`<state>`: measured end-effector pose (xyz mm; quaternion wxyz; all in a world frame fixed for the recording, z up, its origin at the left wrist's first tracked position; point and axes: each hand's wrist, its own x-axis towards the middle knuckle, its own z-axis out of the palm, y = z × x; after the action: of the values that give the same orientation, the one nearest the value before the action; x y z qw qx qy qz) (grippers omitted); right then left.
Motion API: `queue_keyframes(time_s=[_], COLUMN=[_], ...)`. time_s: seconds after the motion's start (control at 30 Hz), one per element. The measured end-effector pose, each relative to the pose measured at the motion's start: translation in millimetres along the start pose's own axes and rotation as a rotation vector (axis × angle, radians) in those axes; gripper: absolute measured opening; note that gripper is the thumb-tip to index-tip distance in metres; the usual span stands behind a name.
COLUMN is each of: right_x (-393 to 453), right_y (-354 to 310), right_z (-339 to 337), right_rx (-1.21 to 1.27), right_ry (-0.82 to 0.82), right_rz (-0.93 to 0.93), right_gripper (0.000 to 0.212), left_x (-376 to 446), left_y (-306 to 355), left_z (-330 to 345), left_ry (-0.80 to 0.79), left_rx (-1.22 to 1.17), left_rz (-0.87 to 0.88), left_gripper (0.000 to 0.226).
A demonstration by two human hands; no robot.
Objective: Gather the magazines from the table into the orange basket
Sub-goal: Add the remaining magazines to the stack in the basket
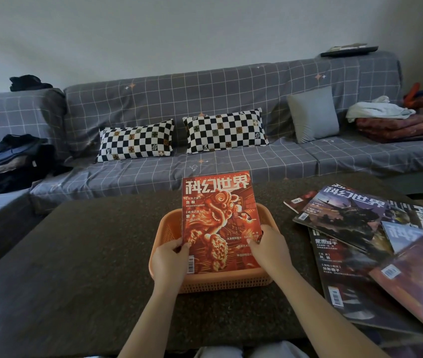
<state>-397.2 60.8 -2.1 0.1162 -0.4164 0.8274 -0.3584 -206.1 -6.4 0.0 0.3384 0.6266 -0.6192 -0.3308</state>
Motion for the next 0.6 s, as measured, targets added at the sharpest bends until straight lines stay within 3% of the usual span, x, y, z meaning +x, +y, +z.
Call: queue_keyframes(time_s=[0.6], right_x=[-2.4], right_y=[-4.9], right_z=[-6.9], right_rx=[-0.091], right_ry=[-0.019], right_rz=[0.058], right_gripper=[0.03], left_x=[-0.7], left_y=[1.4], left_z=[3.6], left_ry=[0.007], left_rx=[0.05], left_rz=[0.008], left_gripper=[0.039])
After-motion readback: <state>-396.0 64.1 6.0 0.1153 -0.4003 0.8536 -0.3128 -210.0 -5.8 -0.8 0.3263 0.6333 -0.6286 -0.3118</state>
